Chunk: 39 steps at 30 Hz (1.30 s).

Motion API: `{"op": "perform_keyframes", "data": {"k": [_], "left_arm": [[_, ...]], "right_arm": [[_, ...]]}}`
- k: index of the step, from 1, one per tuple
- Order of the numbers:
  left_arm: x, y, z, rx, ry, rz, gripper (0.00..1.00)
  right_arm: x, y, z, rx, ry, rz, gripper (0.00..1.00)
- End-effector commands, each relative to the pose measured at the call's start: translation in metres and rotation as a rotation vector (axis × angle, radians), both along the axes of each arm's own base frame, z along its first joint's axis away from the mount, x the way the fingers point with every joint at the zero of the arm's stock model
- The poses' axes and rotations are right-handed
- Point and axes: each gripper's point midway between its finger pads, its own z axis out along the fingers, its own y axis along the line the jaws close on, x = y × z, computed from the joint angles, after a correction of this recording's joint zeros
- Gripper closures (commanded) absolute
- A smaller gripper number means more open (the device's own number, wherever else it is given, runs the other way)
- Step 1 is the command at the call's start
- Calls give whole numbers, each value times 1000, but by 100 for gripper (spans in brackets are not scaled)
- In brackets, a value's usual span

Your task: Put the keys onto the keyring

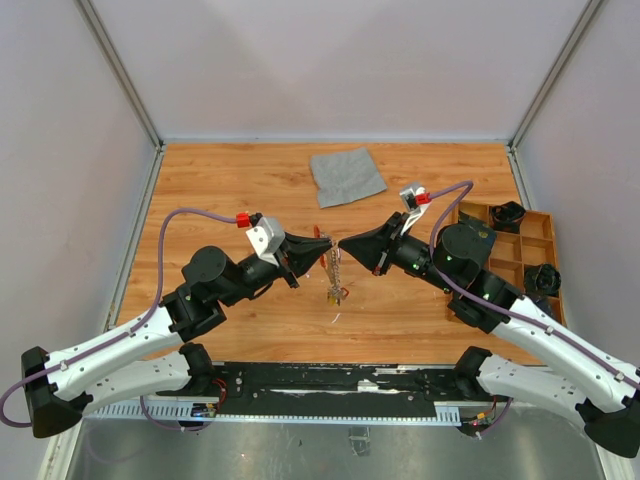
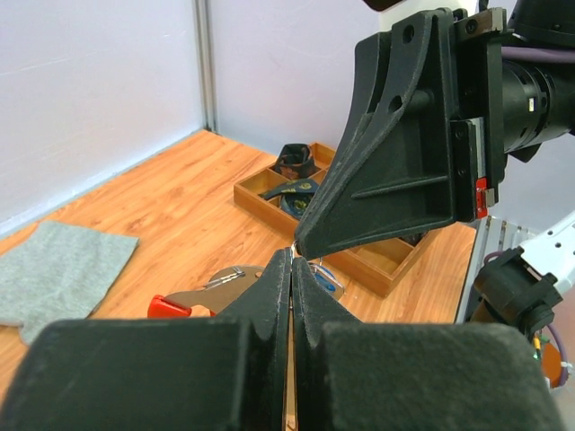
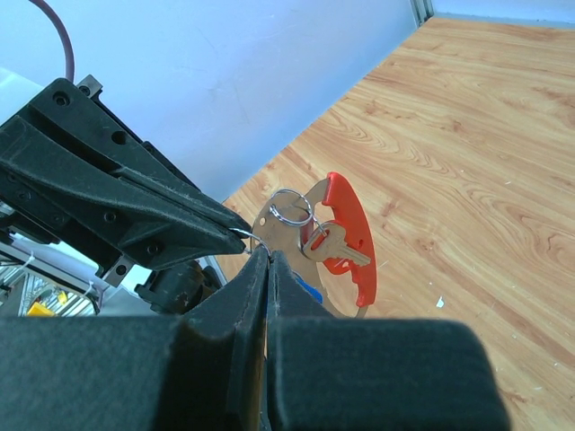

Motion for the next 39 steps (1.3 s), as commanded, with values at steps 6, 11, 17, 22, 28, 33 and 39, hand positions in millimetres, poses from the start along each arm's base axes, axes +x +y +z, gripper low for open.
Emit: {"op": "perform_keyframes", "data": {"k": [6,11,17,22,28,33,39], "left_arm": [[-8,9,38,-109,-79,-4,100],[-9,9,38,-109,-81,-4,100],[-9,9,38,-108,-80,-5,99],[-9,9,38,-109,-80,-7,99],[-10,10,39,-112,-81,-6,99],[-9,11,38,-112,-81,-3,100],[-10,11,38,-111,-82,-4,99]], "right_arm": [[3,-3,1,-5,24,-27,99],[1,4,0,-5,35,3,99],[0,7,-1,-3,40,15,99],[-1,9,1,13,40,32,99],[-1,8,0,18,44,27,99],[1,2,-2,12,51,-9,99],[4,-3,-5,5,57,-38,99]]}}
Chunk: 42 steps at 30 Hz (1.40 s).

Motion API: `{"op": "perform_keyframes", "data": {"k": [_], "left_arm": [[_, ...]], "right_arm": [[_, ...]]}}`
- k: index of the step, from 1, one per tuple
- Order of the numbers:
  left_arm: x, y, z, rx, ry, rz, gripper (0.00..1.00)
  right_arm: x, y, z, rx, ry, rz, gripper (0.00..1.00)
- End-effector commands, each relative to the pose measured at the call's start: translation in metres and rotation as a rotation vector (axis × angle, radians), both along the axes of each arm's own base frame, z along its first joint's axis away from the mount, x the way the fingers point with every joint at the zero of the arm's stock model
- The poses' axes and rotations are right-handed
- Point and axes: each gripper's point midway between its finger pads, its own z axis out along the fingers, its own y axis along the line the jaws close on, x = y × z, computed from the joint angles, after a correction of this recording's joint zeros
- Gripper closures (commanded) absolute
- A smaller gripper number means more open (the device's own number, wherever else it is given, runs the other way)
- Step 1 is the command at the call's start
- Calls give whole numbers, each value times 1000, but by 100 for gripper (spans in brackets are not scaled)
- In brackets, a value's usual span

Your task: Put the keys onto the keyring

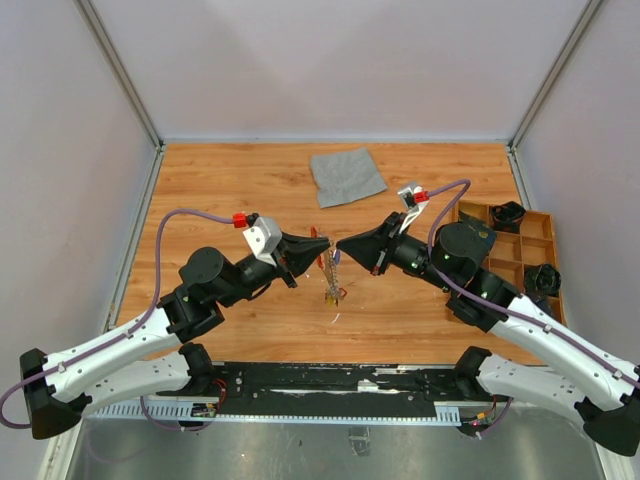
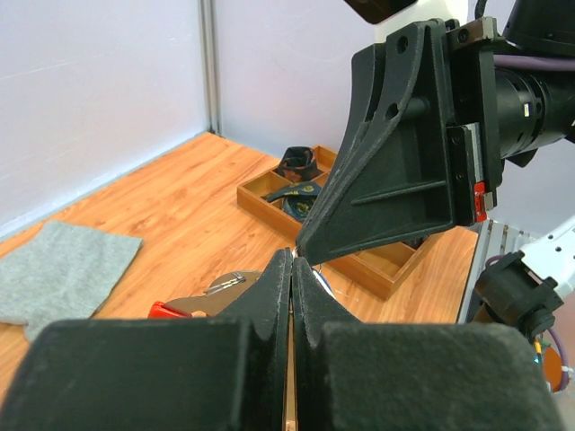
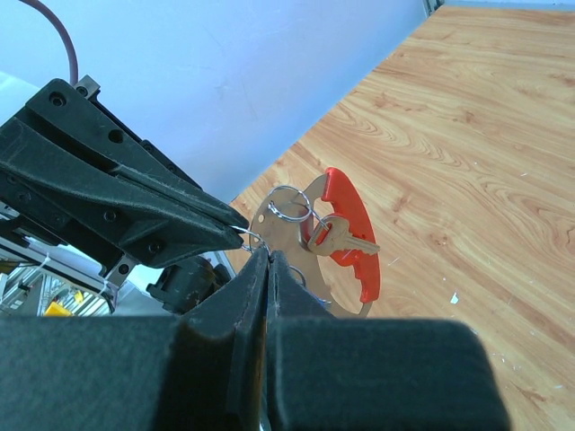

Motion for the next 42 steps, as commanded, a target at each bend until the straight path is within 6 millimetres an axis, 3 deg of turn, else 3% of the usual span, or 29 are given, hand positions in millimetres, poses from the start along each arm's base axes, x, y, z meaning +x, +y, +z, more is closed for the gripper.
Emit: {"op": "perform_keyframes", "data": {"k": [1,9,23,31,38,42], "left_arm": [[-9,8,36,-105,-82,-11,99],[-8,7,35,-101,-78,-8,99],[-1,9,32,-112,-91,28,99],[1,-3,35,-108,-124,9,99],[1,2,52,-161,-123,19,99],[-6,1,62,-177,-104,-17,100]], "right_arm": [[5,-7,-4,-10,21,-52,99],[8,-9,-4,-7,25,-76,100],[9,-26,15,28,-86,-131,99],[10,-28,20,10,-141,-136,99],[-24,-18,57,-139,-555,107,99],[-37,-22,59,-273,-690,209,99]]}}
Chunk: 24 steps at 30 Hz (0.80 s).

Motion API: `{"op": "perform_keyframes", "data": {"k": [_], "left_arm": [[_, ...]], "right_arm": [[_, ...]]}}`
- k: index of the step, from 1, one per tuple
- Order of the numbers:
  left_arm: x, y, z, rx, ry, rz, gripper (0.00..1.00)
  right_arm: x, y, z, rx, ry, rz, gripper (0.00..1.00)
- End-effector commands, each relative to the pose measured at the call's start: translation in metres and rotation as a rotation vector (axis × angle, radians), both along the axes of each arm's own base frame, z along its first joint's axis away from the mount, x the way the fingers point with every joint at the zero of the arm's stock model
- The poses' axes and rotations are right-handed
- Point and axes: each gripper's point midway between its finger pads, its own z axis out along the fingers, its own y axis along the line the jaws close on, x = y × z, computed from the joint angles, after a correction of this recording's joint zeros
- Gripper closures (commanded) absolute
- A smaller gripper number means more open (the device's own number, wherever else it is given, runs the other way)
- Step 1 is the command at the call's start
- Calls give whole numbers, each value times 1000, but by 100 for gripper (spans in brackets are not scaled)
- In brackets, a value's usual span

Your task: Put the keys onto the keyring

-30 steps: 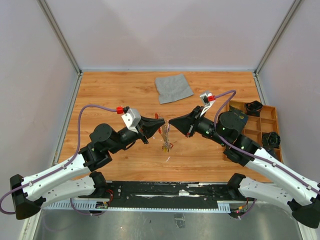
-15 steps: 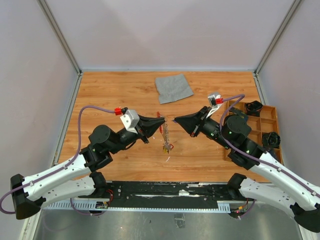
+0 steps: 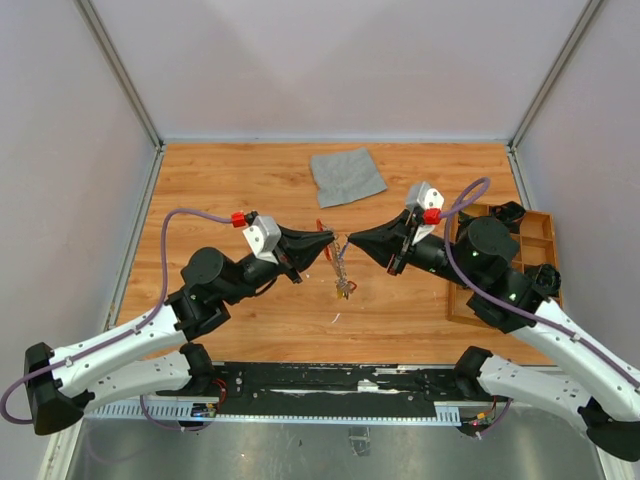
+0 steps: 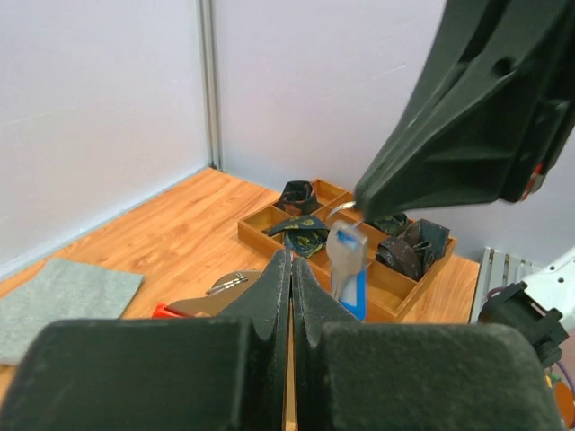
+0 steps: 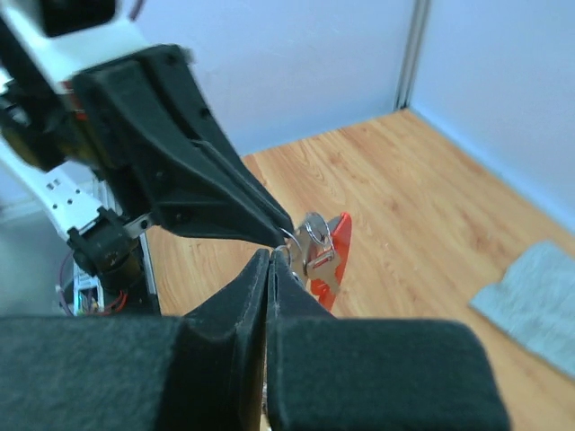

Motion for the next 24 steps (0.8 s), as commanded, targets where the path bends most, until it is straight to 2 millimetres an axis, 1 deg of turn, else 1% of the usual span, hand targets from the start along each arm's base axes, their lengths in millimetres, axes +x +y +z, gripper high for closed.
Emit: {"op": "perform_keyframes", "data": {"k": [1,6,8,11,17,24], "left_arm": [[-13,7,48,-109,-38,-40,100],[-27,3,58,-105,8,-124,100],[-35,1,62,-104,18,-167,99],[-46,0,69,-112,19,-224,100],[-67,-2,79,-114,-5,-331,100],[-80,-2,84,-118,-30,-400,99]], "right_arm": [[-26,-7,22,-152,-291,148,99],[-51,-10,25,-232,-328,287,99],[-63,-11,28,-239,-329,353,99],[-76,-12,33,-247,-332,419,99],[-84,-14,41,-239,-345,454,99],[-88,-13,54,-192,-385,460,99]]}}
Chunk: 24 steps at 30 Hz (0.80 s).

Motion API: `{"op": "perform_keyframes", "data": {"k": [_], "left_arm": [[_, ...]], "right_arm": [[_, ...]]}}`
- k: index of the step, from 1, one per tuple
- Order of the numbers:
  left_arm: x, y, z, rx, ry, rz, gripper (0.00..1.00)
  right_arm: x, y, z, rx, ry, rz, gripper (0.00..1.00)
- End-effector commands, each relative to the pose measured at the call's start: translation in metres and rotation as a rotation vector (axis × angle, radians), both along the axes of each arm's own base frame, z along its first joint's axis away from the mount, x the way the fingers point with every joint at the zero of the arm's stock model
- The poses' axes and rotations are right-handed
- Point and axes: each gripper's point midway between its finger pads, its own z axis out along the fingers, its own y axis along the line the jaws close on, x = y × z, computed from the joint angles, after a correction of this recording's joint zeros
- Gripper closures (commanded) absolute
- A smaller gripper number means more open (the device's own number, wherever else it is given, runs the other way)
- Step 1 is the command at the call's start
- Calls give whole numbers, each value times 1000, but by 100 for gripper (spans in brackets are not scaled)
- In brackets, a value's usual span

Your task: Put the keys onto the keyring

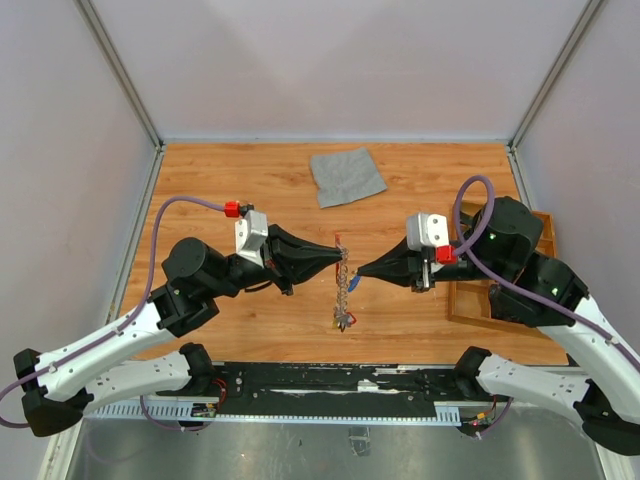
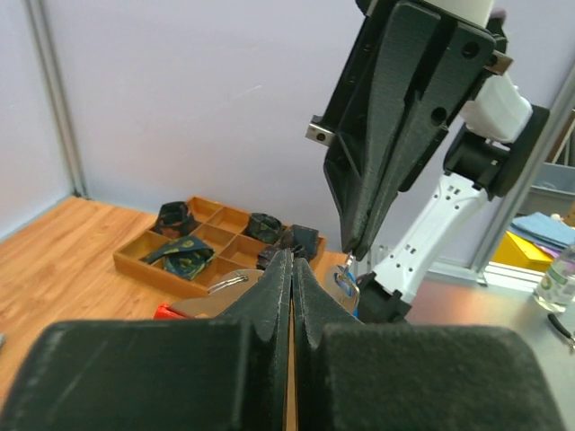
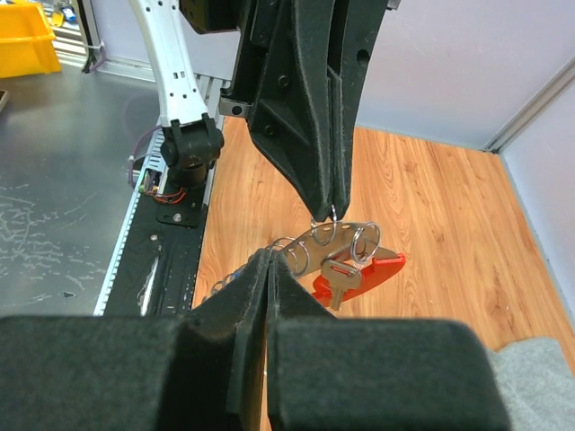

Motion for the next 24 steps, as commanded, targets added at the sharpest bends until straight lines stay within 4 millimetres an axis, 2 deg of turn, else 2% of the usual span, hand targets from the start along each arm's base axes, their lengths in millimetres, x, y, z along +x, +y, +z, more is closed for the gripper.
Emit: {"op": "perform_keyframes", "data": {"k": [1,13,24], "left_arm": [[-22,9,37,-88,-66,-78,99],[-33,8,46,-107,-77,-139,99],[-37,8,56,-133,-83,-165,100]], "right_arm": [[-11,-3,24,69,-71,49,100],[-23,-5,50,176,-163,101,99],[-23,0,51,203,-186,127,99]]}}
